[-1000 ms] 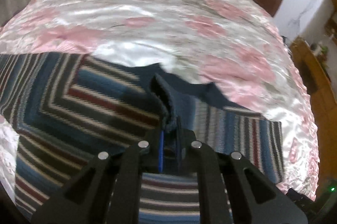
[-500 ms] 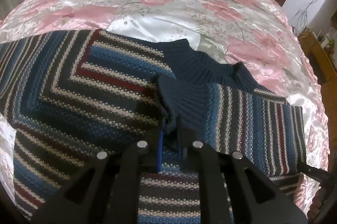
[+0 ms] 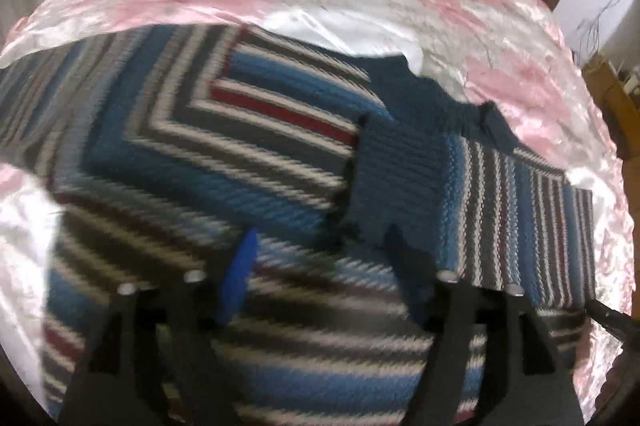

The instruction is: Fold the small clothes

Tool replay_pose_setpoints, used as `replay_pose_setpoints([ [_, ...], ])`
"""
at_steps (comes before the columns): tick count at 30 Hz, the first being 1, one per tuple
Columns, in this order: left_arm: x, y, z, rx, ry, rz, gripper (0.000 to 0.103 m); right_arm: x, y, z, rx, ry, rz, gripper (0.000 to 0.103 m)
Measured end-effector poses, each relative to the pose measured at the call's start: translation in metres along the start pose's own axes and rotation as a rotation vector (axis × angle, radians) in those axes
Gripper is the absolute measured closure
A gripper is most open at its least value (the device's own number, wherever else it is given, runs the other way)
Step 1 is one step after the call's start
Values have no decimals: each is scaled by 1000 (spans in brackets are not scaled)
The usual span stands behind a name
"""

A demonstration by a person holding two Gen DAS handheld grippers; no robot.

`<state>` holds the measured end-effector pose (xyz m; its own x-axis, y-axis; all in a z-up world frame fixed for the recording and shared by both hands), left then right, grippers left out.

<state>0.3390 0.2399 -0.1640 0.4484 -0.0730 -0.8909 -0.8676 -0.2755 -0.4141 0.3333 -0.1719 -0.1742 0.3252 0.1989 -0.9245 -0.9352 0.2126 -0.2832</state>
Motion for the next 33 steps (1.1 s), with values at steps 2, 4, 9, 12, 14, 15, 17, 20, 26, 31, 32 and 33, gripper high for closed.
replay_pose_setpoints([
  [2,-16,-3,22,11,-16,-6,25,-13,6,12,-37,17,-21,52],
  [4,-29,-5,49,5,-44,2,21,-20,10,25,-53,4,-25,51],
  [9,-48,-12,124,-67,-125,21,15,-12,24,85,-160,-13,30,42],
  [12,-52,-17,164,-123,-165,32,15,5,31,118,-212,-12,70,40],
  [14,-56,-22,192,-165,-186,28,15,19,35,138,-229,-16,102,39],
  [15,-57,-24,204,-177,-198,27,15,27,35,146,-232,-13,117,38],
  [17,-61,-30,228,-193,-228,28,15,38,37,159,-242,-2,139,37],
  [20,-68,-40,261,-214,-249,21,14,50,37,174,-263,13,161,33],
  [26,-67,-67,333,-363,-240,16,12,61,34,181,-268,22,158,28],
  [31,-53,-89,369,-511,-151,-17,13,67,31,176,-260,42,153,28],
  [32,-50,-93,372,-526,-137,-25,13,66,30,174,-259,38,151,28],
  [33,-48,-95,374,-536,-125,-33,13,65,30,173,-262,38,148,28],
])
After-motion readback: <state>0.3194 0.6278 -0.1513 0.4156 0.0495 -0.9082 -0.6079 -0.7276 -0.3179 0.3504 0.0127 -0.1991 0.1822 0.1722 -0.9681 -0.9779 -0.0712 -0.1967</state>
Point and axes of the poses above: each gripper's, at about its wrist camera, not at the fingertips, and x roughly the way its jaws point, z to its left, y to its underside, the point moved 4 cm from there along x, roughly the way its jaws point, and after that the axes turned 1 degree about y, right-handed, at the moved point
